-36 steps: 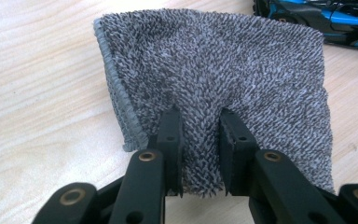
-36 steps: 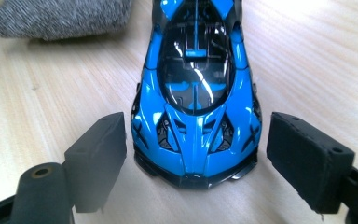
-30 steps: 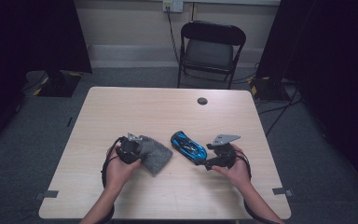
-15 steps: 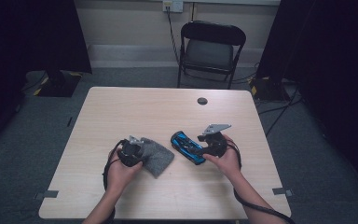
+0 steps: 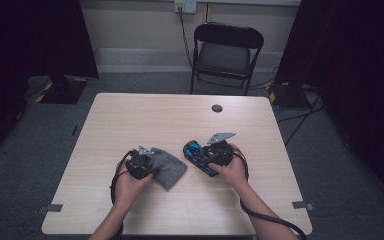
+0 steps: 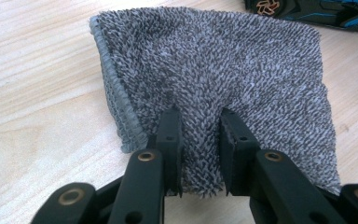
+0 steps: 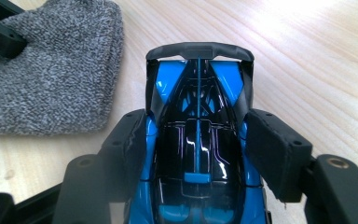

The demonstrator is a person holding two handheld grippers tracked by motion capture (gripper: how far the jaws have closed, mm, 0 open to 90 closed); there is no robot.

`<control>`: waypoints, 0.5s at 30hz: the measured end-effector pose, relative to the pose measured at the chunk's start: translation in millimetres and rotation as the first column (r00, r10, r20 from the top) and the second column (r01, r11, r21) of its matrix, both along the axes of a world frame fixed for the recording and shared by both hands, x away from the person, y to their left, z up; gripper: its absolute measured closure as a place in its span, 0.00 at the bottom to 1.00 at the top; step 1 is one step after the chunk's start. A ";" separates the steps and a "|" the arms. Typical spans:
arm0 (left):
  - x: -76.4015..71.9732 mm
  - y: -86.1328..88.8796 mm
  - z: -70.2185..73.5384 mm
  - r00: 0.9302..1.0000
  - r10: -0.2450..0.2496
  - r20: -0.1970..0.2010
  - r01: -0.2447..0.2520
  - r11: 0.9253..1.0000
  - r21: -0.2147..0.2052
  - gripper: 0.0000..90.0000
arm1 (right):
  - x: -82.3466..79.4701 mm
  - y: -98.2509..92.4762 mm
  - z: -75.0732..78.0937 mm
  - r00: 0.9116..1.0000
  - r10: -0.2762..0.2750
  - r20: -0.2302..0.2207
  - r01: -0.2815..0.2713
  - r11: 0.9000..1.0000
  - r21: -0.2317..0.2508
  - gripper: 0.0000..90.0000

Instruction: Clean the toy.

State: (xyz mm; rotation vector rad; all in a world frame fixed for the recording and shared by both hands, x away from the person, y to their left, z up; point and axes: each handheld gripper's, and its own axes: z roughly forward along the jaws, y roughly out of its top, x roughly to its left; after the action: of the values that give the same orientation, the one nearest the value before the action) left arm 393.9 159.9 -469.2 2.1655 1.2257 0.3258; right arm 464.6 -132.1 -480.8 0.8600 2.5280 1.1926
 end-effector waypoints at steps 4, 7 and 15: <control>0.1 -2.7 0.1 1.000 -0.003 0.004 0.003 1.000 -0.001 0.80 | -3.3 1.8 -0.7 0.999 -0.009 0.030 0.010 1.000 -0.021 0.45; 1.5 -6.1 0.0 1.000 0.001 0.008 -0.001 1.000 0.000 0.80 | -5.2 1.6 -2.0 0.999 -0.036 0.031 0.036 0.999 -0.005 0.45; 13.3 -20.2 0.7 1.000 0.000 -0.028 -0.001 0.999 -0.041 0.80 | -8.4 5.9 -1.5 0.997 -0.049 0.052 0.051 0.998 -0.029 0.46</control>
State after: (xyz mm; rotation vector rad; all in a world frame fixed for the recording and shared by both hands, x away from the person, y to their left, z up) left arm 407.2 139.6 -468.6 2.1417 1.2378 0.2697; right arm 456.2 -126.2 -482.3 0.8688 2.4630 1.1435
